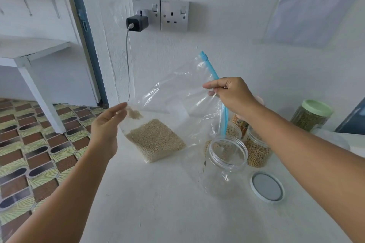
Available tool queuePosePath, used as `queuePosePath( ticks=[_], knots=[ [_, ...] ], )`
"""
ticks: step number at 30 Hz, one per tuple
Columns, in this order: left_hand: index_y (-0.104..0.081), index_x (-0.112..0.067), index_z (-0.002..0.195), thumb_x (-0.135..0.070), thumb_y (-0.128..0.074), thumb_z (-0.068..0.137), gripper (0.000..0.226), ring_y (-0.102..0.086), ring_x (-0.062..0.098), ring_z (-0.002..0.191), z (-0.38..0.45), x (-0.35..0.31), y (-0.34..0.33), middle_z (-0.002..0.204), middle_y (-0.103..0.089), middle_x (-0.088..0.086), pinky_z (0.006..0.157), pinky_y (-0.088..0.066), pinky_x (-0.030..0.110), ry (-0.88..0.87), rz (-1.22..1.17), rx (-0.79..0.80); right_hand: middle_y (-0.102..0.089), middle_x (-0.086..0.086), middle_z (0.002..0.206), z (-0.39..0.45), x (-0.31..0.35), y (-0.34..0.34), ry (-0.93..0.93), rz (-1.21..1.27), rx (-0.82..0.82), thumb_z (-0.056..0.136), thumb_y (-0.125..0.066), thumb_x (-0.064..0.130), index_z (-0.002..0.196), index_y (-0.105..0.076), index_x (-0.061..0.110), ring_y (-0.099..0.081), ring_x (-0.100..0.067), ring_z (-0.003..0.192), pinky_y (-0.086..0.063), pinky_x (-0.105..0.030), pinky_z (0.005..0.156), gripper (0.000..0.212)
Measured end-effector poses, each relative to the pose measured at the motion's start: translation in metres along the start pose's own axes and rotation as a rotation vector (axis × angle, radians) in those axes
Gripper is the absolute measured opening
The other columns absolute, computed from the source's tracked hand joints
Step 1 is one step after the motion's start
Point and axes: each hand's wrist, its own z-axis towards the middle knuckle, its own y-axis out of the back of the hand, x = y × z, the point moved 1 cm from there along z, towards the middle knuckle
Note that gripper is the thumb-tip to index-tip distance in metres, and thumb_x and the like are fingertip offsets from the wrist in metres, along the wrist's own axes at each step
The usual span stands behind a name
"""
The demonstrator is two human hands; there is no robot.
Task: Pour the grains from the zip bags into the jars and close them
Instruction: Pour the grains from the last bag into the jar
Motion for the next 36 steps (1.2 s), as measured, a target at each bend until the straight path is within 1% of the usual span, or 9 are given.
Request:
queuePosePath(
  ticks=[3,6,11,19,23,26,30,33,36],
  knots=[
    [-0.083,-0.028,0.095,-0.002,-0.075,0.091,0.028,-0.066,0.018,0.108,0.0,-0.004,0.003,0.097,-0.073,-0.005,0.118,-0.041,0.041,-0.049,0.016,-0.008,-0.078,0.01,0.102,0.0,-0.002,0.001,-0.015,0.012,-0.01,0.103,-0.054,0.001,0.099,-0.082,0.031,-0.075,-0.009,0.096,-0.053,-0.036,0.108,0.041],
    [-0.083,-0.025,0.098,0.0,-0.069,0.096,0.029,-0.06,0.012,0.088,-0.004,-0.005,-0.003,0.089,-0.063,-0.004,0.101,-0.048,0.028,-0.004,-0.076,0.038,-0.078,0.01,0.101,0.001,0.0,0.0,-0.01,-0.007,-0.001,0.103,-0.054,0.001,0.099,-0.081,0.033,-0.074,-0.008,0.097,-0.053,-0.036,0.108,0.042],
    [-0.08,-0.02,0.11,-0.003,-0.06,0.102,0.028,-0.067,0.012,0.11,-0.002,-0.009,-0.008,0.119,-0.071,0.001,0.102,-0.05,0.025,0.061,-0.12,0.046,-0.077,0.008,0.097,0.0,0.002,0.001,0.003,-0.039,0.015,0.104,-0.053,0.002,0.103,-0.081,0.032,-0.073,-0.008,0.098,-0.053,-0.034,0.108,0.04],
    [-0.082,-0.023,0.088,0.001,-0.07,0.094,0.027,-0.056,0.019,0.078,0.01,-0.007,0.01,0.084,-0.065,0.004,0.089,-0.049,0.034,-0.039,0.057,-0.073,-0.077,0.012,0.102,-0.001,0.001,0.003,0.017,-0.014,-0.008,0.101,-0.054,0.0,0.099,-0.081,0.032,-0.074,-0.008,0.094,-0.053,-0.035,0.108,0.042],
    [-0.08,-0.018,0.098,-0.004,-0.066,0.097,0.02,-0.066,0.016,0.089,-0.002,-0.012,0.005,0.102,-0.075,0.003,0.086,-0.051,0.03,0.023,-0.038,-0.003,-0.077,0.011,0.1,-0.001,0.002,0.001,0.01,-0.015,0.0,0.102,-0.054,0.0,0.1,-0.081,0.032,-0.074,-0.007,0.094,-0.053,-0.034,0.108,0.042],
    [-0.077,-0.013,0.087,0.008,-0.061,0.096,0.028,-0.068,0.016,0.088,-0.001,-0.012,0.008,0.103,-0.077,0.005,0.092,-0.052,0.034,0.001,0.017,0.04,-0.077,0.009,0.099,0.002,0.001,0.001,0.009,-0.027,0.013,0.103,-0.053,0.0,0.099,-0.081,0.033,-0.073,-0.008,0.096,-0.054,-0.034,0.107,0.043],
    [-0.079,-0.02,0.073,0.007,-0.072,0.09,0.032,-0.064,0.012,0.076,0.006,-0.011,0.015,0.101,-0.079,0.008,0.098,-0.055,0.041,-0.04,0.067,-0.099,-0.079,0.004,0.096,0.005,-0.004,0.001,0.01,-0.014,-0.023,0.101,-0.055,0.001,0.094,-0.081,0.036,-0.074,-0.01,0.096,-0.055,-0.038,0.105,0.045],
    [-0.078,-0.018,0.079,0.006,-0.072,0.09,0.027,-0.062,0.006,0.07,0.004,-0.011,0.008,0.083,-0.076,-0.002,0.098,-0.054,0.038,-0.078,0.075,-0.079,-0.079,0.005,0.094,0.006,-0.009,0.0,0.008,-0.013,-0.034,0.102,-0.056,0.002,0.092,-0.081,0.039,-0.073,-0.011,0.097,-0.057,-0.039,0.103,0.046],
    [-0.08,-0.016,0.09,0.002,-0.063,0.097,0.025,-0.063,0.015,0.084,0.002,-0.013,0.008,0.096,-0.073,0.005,0.099,-0.051,0.034,-0.022,0.014,-0.001,-0.078,0.005,0.094,0.007,-0.012,0.001,-0.013,-0.013,-0.02,0.101,-0.056,0.002,0.093,-0.082,0.036,-0.073,-0.011,0.097,-0.056,-0.038,0.104,0.044]
  ],
)
